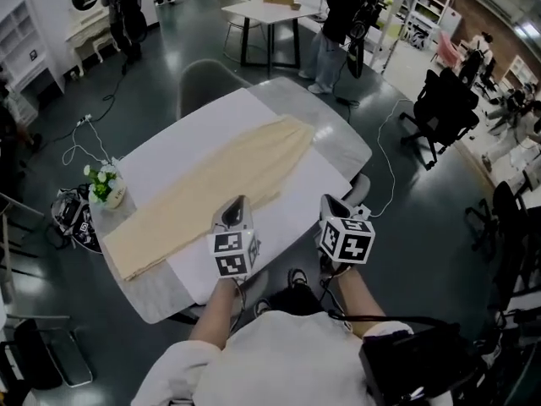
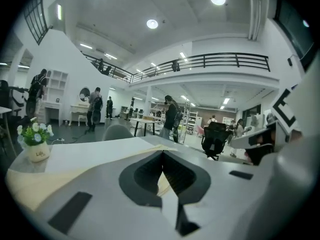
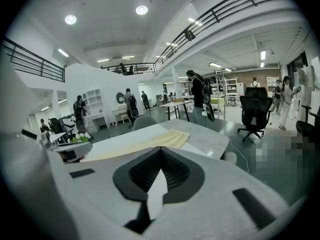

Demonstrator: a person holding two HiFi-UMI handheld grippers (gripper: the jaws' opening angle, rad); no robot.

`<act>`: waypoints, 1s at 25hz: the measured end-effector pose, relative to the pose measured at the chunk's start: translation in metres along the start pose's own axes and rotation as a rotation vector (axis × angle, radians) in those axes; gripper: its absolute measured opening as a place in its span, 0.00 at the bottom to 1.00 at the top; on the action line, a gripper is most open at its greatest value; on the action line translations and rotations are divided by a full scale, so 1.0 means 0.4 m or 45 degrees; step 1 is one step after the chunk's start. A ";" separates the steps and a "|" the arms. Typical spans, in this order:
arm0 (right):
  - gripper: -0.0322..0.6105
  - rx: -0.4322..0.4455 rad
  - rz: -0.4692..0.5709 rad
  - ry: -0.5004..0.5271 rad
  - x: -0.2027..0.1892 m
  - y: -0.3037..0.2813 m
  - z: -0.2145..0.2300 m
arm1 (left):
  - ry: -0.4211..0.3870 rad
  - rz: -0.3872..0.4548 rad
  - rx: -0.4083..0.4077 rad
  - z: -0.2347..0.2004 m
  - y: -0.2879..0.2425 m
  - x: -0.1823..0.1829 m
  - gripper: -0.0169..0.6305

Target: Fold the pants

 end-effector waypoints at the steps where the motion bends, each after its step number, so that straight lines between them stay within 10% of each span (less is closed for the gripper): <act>1: 0.04 0.013 0.000 0.003 0.007 -0.021 -0.002 | 0.004 -0.003 0.020 -0.011 -0.003 -0.002 0.04; 25: 0.04 0.378 -0.136 0.112 0.088 -0.524 0.038 | 0.084 -0.064 0.504 -0.147 -0.245 -0.059 0.04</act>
Point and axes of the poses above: the fingertips, and each gripper's own axes: y backward along the fingers, z to its right, x out of its top, the point moved 2 cm from there along y, backward along the fingers, and after that the axes turned 11 degrees about z, right-handed, at the moved point
